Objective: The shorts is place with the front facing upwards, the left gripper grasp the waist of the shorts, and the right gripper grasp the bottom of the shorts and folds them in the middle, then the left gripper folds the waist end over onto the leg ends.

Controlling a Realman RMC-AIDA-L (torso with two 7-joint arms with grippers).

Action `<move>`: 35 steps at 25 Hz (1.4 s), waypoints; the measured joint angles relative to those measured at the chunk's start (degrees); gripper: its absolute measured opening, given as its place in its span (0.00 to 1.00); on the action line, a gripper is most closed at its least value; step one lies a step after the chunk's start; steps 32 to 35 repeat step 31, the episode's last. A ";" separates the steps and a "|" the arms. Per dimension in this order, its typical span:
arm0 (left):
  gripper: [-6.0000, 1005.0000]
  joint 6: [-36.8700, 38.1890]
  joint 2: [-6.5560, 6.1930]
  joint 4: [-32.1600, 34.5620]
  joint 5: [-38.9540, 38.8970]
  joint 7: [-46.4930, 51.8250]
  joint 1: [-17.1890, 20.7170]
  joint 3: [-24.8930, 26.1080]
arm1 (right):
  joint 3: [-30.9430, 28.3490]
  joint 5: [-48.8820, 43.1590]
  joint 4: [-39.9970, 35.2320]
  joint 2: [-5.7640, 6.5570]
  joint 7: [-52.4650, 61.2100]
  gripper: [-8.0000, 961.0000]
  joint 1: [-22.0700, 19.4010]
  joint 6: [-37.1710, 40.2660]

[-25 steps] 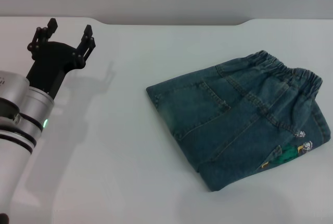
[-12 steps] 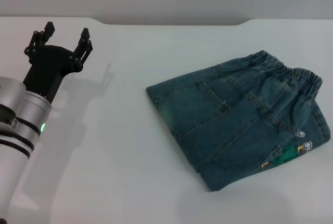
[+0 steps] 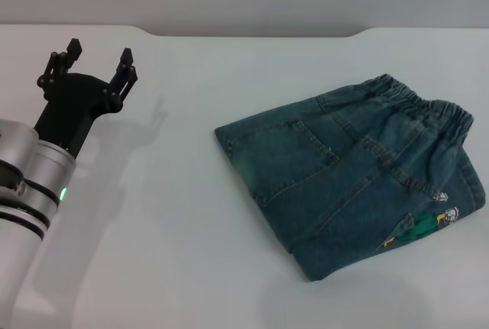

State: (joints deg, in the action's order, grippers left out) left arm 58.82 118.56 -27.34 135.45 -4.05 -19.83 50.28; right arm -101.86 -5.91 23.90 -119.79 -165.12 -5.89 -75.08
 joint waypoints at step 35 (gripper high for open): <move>0.78 2.08 0.01 -0.35 -0.01 0.20 1.61 -0.71 | 2.33 -0.47 -0.44 -0.03 0.00 0.69 0.82 -1.81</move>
